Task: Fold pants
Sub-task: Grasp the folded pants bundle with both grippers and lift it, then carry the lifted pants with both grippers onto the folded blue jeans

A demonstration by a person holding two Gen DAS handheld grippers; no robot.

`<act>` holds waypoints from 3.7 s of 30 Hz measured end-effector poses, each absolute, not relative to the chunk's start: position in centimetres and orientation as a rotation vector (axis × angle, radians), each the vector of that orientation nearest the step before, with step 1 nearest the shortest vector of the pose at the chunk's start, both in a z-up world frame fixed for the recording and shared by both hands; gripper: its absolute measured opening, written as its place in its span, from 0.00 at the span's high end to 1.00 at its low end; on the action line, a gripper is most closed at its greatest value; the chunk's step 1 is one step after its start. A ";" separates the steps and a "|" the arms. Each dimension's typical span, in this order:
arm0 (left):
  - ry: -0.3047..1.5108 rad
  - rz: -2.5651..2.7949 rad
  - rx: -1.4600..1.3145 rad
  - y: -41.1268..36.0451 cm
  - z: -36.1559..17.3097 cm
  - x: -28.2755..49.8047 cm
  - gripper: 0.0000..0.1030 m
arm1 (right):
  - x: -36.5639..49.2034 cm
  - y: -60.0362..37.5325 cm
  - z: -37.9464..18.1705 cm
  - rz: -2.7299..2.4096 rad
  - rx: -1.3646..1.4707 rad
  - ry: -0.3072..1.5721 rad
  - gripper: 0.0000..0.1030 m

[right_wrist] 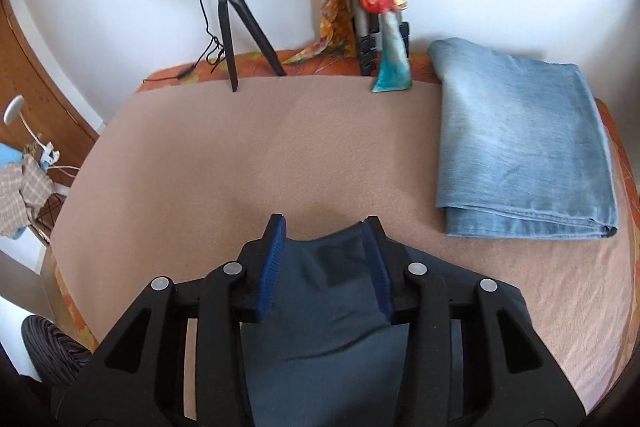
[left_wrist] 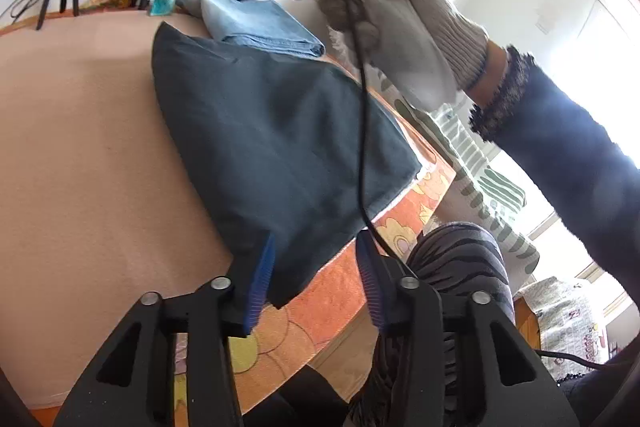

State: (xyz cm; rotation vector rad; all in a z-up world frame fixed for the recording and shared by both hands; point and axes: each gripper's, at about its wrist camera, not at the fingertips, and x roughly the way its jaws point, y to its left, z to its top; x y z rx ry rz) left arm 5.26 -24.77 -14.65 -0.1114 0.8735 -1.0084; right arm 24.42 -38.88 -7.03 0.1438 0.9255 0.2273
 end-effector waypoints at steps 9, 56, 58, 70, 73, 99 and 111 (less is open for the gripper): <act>0.908 -0.895 -0.221 -22.3 -12.2 11.2 0.45 | 15.0 -48.5 -7.1 0.119 0.286 0.902 0.19; 1.024 -0.798 -0.512 -29.0 -16.1 21.2 0.86 | 7.7 -51.4 -13.9 0.205 0.412 0.980 0.74; 1.004 -0.807 -0.504 -28.9 -15.6 21.0 0.88 | 7.6 -50.9 -13.0 0.186 0.385 0.964 0.75; 0.879 -0.868 -0.459 -30.0 -10.3 20.5 0.90 | 6.2 -49.5 -7.3 0.148 0.252 0.848 0.76; 0.858 -0.883 -0.456 -30.6 -8.9 21.1 0.90 | 6.4 -49.8 -5.8 0.133 0.233 0.820 0.76; 0.709 -0.892 -0.316 -40.7 -1.1 35.4 0.90 | 20.5 -58.4 0.6 0.011 0.164 0.658 0.76; 0.758 -0.822 -0.266 -43.6 -5.6 42.1 0.90 | 28.7 -62.3 -4.8 0.022 0.198 0.689 0.76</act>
